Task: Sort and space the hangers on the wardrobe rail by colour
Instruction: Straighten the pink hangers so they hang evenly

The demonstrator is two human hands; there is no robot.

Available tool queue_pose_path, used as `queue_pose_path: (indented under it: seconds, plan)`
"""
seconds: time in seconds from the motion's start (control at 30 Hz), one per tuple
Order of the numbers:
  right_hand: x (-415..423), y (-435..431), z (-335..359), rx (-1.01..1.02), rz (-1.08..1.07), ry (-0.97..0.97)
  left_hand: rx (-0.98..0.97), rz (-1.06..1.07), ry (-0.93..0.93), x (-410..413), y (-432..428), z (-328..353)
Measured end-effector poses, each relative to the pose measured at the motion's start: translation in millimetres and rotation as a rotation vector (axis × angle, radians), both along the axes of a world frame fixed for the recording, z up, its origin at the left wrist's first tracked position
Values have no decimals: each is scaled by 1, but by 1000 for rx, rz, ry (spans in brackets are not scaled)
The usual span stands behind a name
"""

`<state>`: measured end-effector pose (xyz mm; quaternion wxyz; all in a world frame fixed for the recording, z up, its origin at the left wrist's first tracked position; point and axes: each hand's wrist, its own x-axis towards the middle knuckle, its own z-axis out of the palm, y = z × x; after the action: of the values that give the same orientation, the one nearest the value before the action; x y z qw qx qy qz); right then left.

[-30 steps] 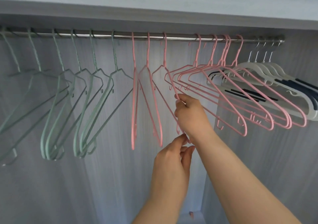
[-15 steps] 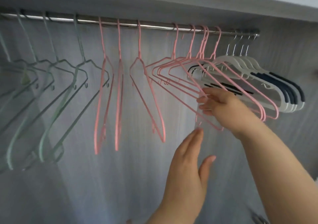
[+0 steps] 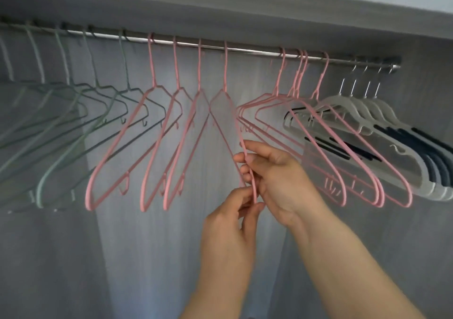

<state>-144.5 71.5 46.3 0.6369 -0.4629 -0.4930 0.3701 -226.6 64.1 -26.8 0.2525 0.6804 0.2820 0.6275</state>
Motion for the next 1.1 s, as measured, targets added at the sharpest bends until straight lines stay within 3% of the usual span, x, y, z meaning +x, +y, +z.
queue_pose_path:
  seconds: [0.17, 0.23, 0.33, 0.37, 0.43, 0.53, 0.6, 0.67, 0.73, 1.1]
  plan:
    - [-5, 0, -1, -23, 32, -52, 6, 72, 11, -1, -1, -4]
    - [-1, -10, -2, 6, -31, -310, 8, 111, 11, -1, -2, -9]
    - [22, -39, 10, 316, -418, -834, 23, 190, -27, -4, -9, -17]
    - [33, -47, 17, 393, -520, -901, 68, 217, -23, -5, -13, -19]
    - [55, -54, 27, 347, -616, -938, 193, 273, 15, -3, -25, -19]
    - [73, -41, 22, 45, -520, -898, 315, 244, 0, 15, -37, -21]
    - [68, -30, 12, -29, -385, -743, 261, 113, 41, 27, -36, -14]
    - [62, -22, 5, -36, -275, -510, 109, -9, 136, 37, -29, -7]
    - [54, -19, 2, -32, -251, -402, 55, -39, 213, 42, -21, -7]
    - [19, -2, 0, 39, -274, -209, 107, 19, 107, 25, -7, -6]
